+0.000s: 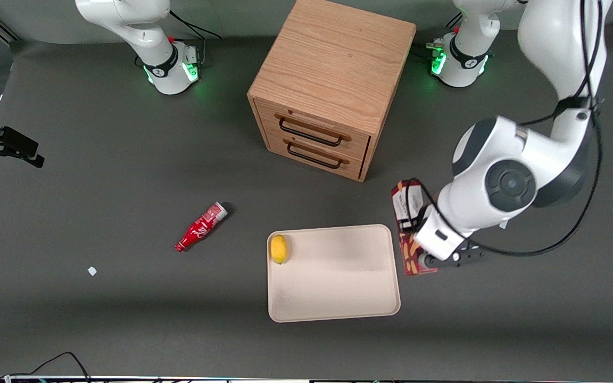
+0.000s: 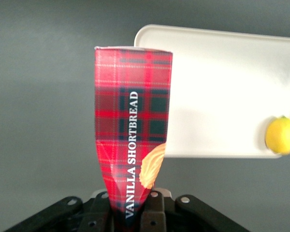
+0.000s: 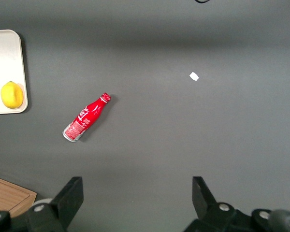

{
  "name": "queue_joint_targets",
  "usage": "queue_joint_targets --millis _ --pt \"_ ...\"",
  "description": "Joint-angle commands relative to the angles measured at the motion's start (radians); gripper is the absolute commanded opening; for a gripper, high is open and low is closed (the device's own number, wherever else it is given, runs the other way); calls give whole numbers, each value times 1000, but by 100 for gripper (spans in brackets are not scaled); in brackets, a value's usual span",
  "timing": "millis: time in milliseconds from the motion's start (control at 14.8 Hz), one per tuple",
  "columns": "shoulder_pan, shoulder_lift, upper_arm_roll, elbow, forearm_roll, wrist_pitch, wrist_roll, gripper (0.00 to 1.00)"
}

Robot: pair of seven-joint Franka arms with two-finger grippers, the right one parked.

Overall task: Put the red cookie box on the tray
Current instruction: 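Carry the upright box with the left gripper over the tray's rim, then lower the box onto the tray and open the left gripper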

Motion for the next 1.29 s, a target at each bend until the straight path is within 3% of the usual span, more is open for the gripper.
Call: queue_joint_targets --millis 0,609,1083,1150,1218 --pt "-13 69 -8 12 79 100 -50 0" --pt "-45 226 -6 0 307 312 -192 0" --pt "-59 247 -6 -11 326 336 -215 0" --pt "-60 249 -6 -15 335 336 -215 21" --pt "-60 247 -6 -20 341 336 -217 56"
